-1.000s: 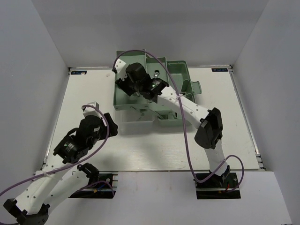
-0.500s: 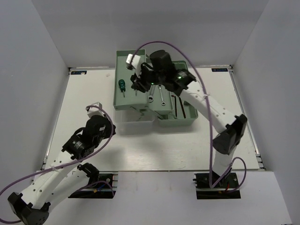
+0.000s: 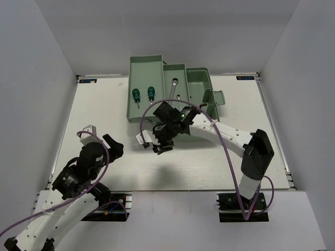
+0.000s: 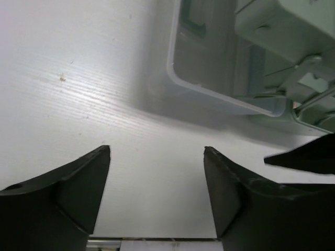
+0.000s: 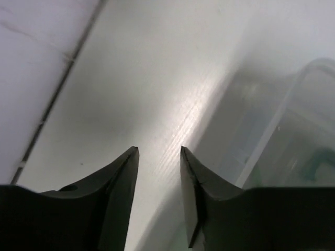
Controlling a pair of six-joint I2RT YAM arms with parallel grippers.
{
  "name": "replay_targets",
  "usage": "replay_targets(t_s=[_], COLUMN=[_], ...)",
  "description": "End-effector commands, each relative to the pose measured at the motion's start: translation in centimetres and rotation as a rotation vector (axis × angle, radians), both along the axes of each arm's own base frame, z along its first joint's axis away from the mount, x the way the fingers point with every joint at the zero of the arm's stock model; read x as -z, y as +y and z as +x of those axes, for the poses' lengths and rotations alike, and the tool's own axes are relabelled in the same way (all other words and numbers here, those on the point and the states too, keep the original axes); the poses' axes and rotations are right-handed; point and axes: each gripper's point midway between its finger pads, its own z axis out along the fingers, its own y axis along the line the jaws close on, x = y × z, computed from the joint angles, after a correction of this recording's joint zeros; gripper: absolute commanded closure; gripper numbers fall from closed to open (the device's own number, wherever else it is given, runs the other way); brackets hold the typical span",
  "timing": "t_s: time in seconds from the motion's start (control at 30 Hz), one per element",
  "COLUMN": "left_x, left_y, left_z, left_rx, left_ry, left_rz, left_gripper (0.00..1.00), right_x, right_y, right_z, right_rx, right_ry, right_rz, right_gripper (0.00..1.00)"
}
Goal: Sort the tools into containers
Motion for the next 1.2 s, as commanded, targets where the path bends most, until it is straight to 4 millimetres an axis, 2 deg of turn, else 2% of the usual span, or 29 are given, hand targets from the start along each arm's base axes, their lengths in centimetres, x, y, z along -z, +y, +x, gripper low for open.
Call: replay_targets(t_s=[0.0, 0.03, 0.07, 0.13, 0.17, 0.23, 0.3, 0.33, 0.37, 0.4, 0.47, 0.5, 0.57, 0.6, 0.63, 0.7, 0.77, 0.8, 0.83, 0.87, 0.9, 0.93, 0.97, 1.07, 1.13, 1.17], left_x=[0.3, 0.2, 0.2, 0.6, 0.7, 0.7, 0.3, 0.3, 0.2, 0.2, 0.5, 0.3, 0.8, 1.3, 1.8, 2.2, 3.2, 3.8, 4.1, 4.3, 6.1, 6.7, 8.2, 10.3, 11.0, 11.1], left_y=[1.1, 1.3, 1.3, 1.5, 1.3, 1.3, 1.4, 1.4, 1.4, 1.4, 1.5, 1.5, 1.4, 1.4, 1.5, 1.0, 0.6, 0.3, -0.3, -1.0, -1.5, -2.3, -3.0, -4.5, -5.0, -5.5], left_z=[-0.8, -0.7, -0.7, -0.7, -0.8, -0.8, -0.9, -0.9, -1.0, -1.0, -1.2, -1.2, -1.5, -1.5, -1.7, -1.8, -2.0, -2.0, -2.1, -1.8, -1.9, -2.1, -1.8, -1.2, -0.8, 0.0], left_rx=[-0.069, -0.083, -0.083, -0.096, -0.089, -0.089, -0.088, -0.088, -0.088, -0.088, -0.102, -0.107, -0.12, -0.127, -0.133, -0.136, -0.142, -0.139, -0.121, -0.116, -0.105, -0.075, -0.078, -0.058, -0.055, -0.047], left_ry=[0.053, 0.062, 0.062, 0.08, 0.083, 0.083, 0.066, 0.066, 0.059, 0.059, 0.065, 0.059, 0.075, 0.087, 0.097, 0.117, 0.149, 0.155, 0.164, 0.163, 0.191, 0.207, 0.224, 0.232, 0.234, 0.203], left_rz=[-0.005, 0.001, 0.001, 0.011, 0.007, 0.007, -0.006, -0.006, -0.011, -0.011, -0.031, -0.046, -0.075, -0.077, -0.079, -0.115, -0.145, -0.16, -0.185, -0.223, -0.23, -0.263, -0.294, -0.355, -0.375, -0.397], left_gripper=[0.17, 0.13, 0.11, 0.11, 0.11, 0.1, 0.1, 0.1, 0.1, 0.1, 0.1, 0.1, 0.1, 0.1, 0.1, 0.1, 0.1, 0.1, 0.1, 0.1, 0.11, 0.11, 0.14, 0.23, 0.38, 0.45], right_x=[-0.6, 0.3, 0.4, 0.3, 0.6, 0.1, 0.5, 1.4, 1.0, 2.3, 2.9, 4.3, 4.7, 6.0, 5.9, 6.0, 6.1, 5.9, 5.3, 5.2, 4.2, 3.7, 2.9, 0.4, -2.0, -2.5], right_y=[2.7, 2.5, 3.2, 4.0, 4.5, 5.2, 6.1, 6.6, 6.7, 7.1, 7.6, 7.7, 8.3, 8.2, 8.6, 9.0, 9.0, 9.2, 9.2, 9.1, 9.4, 9.2, 9.3, 9.3, 9.4, 9.3], right_z=[4.8, 5.9, 6.3, 6.7, 7.6, 8.2, 8.5, 8.5, 9.1, 9.0, 9.0, 9.1, 9.2, 9.6, 10.0, 10.6, 10.8, 10.6, 10.4, 10.3, 10.2, 10.1, 10.0, 9.8, 9.9, 9.8], right_rx=[0.233, 0.274, 0.307, 0.335, 0.38, 0.416, 0.43, 0.427, 0.452, 0.44, 0.428, 0.426, 0.428, 0.443, 0.452, 0.471, 0.477, 0.47, 0.465, 0.463, 0.46, 0.456, 0.456, 0.467, 0.483, 0.487], right_ry=[-0.21, -0.251, -0.264, -0.305, -0.33, -0.379, -0.395, -0.397, -0.426, -0.427, -0.441, -0.439, -0.454, -0.469, -0.481, -0.492, -0.477, -0.469, -0.465, -0.459, -0.45, -0.449, -0.448, -0.44, -0.442, -0.435], right_rz=[0.058, 0.034, 0.05, 0.056, 0.057, 0.062, 0.06, 0.044, 0.053, 0.033, 0.022, -0.003, -0.001, -0.031, -0.015, -0.017, -0.016, -0.014, -0.005, -0.007, 0.014, 0.017, 0.027, 0.062, 0.104, 0.108], right_gripper=[0.54, 0.52, 0.47, 0.47, 0.46, 0.46, 0.46, 0.46, 0.46, 0.45, 0.45, 0.45, 0.45, 0.45, 0.45, 0.48, 0.64, 0.75, 0.92, 0.98, 1.0, 1.0, 1.0, 1.0, 1.0, 1.0])
